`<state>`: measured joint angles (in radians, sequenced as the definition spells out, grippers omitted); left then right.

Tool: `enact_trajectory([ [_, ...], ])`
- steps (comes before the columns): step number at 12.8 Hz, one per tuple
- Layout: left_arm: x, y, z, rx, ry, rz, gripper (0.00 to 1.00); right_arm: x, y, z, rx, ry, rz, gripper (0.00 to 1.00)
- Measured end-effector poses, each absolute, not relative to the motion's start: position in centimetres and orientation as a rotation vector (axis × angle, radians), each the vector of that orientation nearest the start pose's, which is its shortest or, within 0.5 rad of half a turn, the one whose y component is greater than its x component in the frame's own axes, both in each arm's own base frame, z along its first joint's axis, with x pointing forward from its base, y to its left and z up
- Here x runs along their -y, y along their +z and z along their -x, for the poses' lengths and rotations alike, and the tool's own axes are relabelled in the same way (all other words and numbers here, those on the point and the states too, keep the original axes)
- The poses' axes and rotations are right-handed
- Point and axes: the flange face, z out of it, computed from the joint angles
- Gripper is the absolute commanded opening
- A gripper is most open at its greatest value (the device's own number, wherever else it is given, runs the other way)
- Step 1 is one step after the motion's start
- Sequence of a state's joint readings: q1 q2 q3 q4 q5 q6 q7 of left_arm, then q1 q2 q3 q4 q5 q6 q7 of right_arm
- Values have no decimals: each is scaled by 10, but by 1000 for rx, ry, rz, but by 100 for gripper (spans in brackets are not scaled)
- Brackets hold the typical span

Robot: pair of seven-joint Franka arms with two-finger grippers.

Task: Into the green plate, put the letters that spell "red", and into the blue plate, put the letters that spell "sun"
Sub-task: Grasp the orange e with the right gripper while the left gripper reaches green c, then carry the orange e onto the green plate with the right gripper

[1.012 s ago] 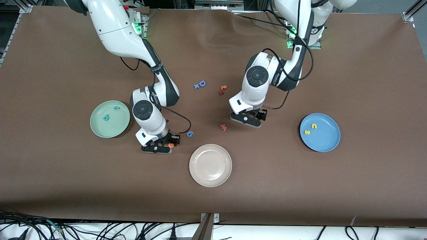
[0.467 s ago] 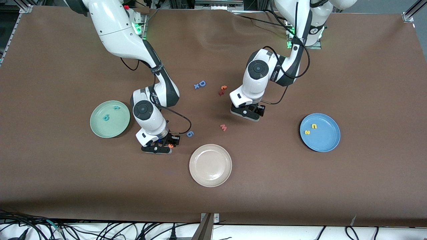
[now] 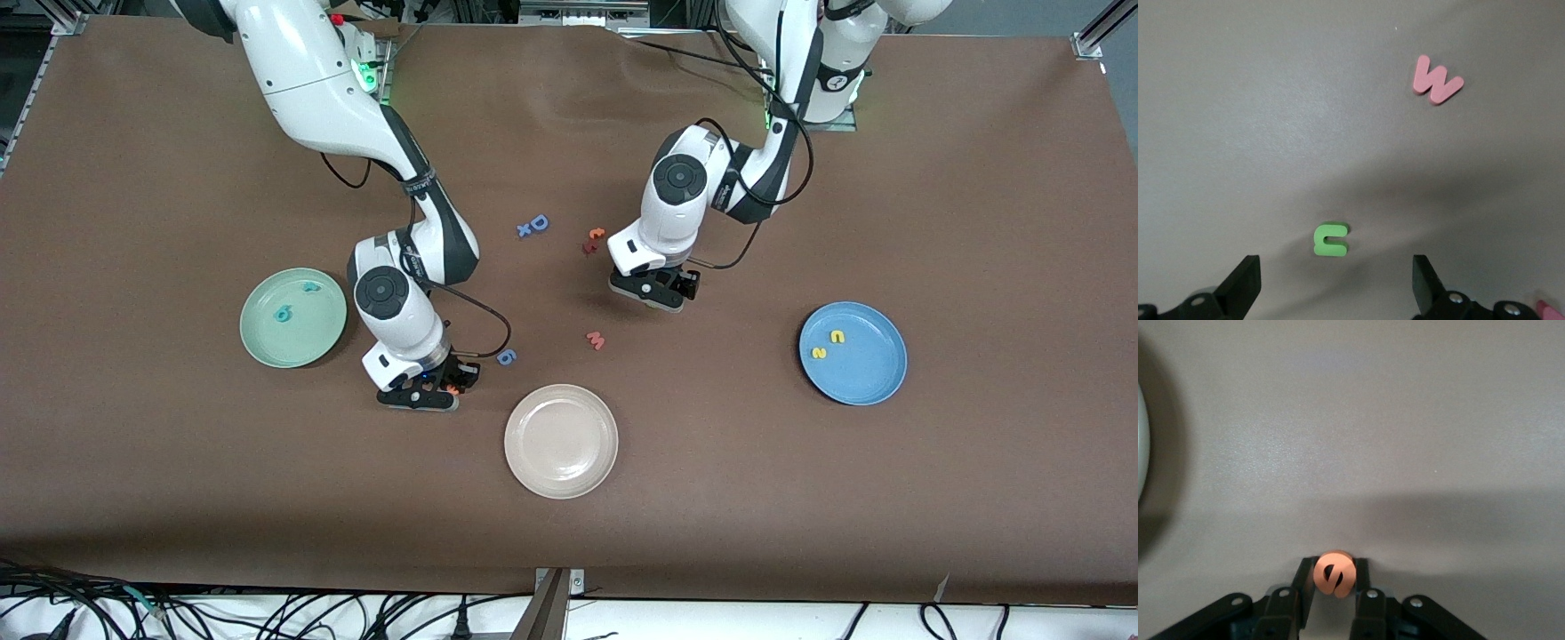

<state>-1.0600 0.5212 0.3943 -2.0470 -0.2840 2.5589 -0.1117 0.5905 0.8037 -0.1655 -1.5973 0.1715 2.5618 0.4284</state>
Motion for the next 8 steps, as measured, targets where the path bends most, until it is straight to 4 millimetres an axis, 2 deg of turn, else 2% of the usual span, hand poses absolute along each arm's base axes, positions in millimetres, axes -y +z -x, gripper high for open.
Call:
enact_trajectory([
  [3, 366, 193, -462, -584, -101, 3073, 100, -304, 181, -641, -125, -237, 3071, 19],
  [5, 367, 189, -459, -591, -109, 3073, 100, -284, 190, -647, -154, -165, 3117, 19],
  [8, 366, 183, -457, -591, -105, 3067, 100, -237, 238, -659, -154, -31, 3188, 17],
])
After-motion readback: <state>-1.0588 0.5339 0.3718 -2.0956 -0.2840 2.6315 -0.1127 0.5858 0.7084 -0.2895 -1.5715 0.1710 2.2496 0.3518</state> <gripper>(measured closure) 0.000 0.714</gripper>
